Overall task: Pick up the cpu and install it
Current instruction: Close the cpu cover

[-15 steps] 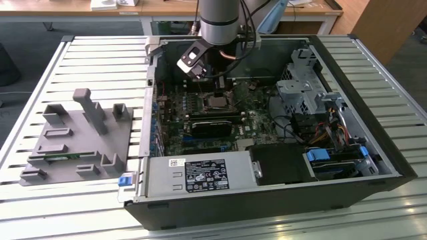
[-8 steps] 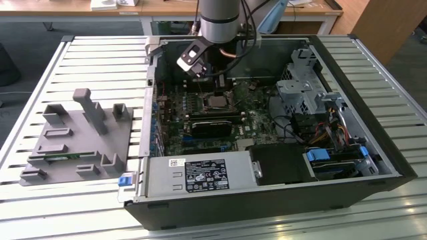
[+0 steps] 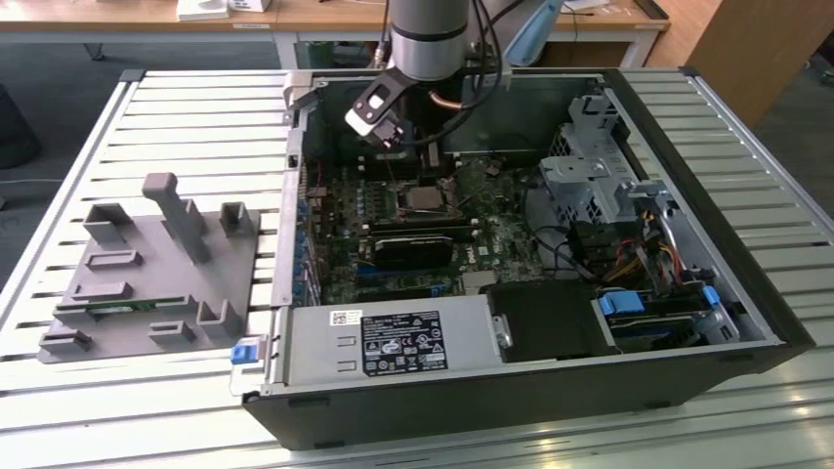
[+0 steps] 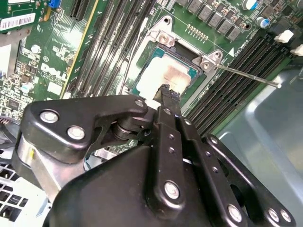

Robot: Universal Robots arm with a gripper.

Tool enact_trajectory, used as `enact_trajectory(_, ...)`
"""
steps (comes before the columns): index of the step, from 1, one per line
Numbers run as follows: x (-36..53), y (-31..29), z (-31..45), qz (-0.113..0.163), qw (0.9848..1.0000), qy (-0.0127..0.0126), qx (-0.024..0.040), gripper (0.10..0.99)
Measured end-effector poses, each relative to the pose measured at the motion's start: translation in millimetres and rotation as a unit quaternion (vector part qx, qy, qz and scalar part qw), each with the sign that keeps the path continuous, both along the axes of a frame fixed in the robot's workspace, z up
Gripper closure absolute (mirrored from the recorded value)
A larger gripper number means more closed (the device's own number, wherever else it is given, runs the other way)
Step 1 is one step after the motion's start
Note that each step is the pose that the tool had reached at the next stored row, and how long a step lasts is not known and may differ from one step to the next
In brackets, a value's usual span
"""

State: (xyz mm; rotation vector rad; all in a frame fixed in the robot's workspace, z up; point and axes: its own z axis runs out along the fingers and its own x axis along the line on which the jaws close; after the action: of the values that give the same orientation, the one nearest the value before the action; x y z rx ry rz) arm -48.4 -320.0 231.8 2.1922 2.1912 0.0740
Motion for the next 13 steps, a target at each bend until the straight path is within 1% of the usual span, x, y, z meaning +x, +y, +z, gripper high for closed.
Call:
enact_trajectory(3,0.0,0.0,2.4,0.000,1.0000,0.0000,0.0000,0.980)
enact_trajectory(7,0.0,0.0,8.6,0.000,1.0000,0.0001,0.0000,0.980)
enact_trajectory(13,0.0,0.0,11.7,0.000,1.0000,0.0000,0.0000,0.980)
